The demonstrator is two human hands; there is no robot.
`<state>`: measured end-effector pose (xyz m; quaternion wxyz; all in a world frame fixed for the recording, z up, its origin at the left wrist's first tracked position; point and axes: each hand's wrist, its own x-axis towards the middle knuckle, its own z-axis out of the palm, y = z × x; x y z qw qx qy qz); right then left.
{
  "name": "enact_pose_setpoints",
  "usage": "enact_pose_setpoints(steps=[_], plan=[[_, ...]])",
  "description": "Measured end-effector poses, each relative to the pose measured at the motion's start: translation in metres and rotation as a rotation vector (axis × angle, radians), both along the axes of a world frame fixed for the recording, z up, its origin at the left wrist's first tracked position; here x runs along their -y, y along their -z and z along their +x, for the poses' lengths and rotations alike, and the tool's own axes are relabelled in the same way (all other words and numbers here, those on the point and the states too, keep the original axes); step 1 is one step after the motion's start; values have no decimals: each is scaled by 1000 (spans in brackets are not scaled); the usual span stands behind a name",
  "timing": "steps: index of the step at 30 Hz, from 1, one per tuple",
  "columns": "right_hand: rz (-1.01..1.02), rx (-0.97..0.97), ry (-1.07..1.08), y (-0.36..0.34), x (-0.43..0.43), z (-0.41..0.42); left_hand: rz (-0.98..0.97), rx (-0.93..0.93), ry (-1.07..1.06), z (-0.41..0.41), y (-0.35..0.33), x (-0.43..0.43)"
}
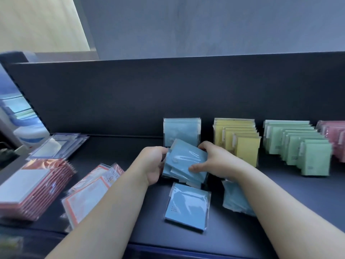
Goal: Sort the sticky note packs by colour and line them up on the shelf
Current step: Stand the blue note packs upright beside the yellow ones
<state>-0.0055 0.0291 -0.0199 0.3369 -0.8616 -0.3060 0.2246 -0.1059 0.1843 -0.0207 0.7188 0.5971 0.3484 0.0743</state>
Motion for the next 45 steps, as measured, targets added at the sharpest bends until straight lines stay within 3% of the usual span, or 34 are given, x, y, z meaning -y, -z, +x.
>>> enact_pose_setpoints(steps=[6,11,14,17,20,26,36,42,45], plan=[[186,-95,137,11,-6,5,-87,141,90,-4,6,4],[387,-250,214,17,-12,7,70,109,163,-7,17,-1],[435,-202,243,17,-11,10,190,176,40,-4,19,3],[457,-46,298,13,-9,12,201,322,-276,-1,16,-2],[372,161,314,6,-8,11,82,423,-496,0,14,-12],[9,479,139,-7,-30,12,-214,475,-612,-1,10,-14],[-215,781,15,-4,-63,28,-266,476,-603,-2,10,-14],[-283,869,108,1,-65,29,-281,469,-560,0,10,-13],[-220,870,133,5,-61,27,-285,475,-540,0,11,-12]])
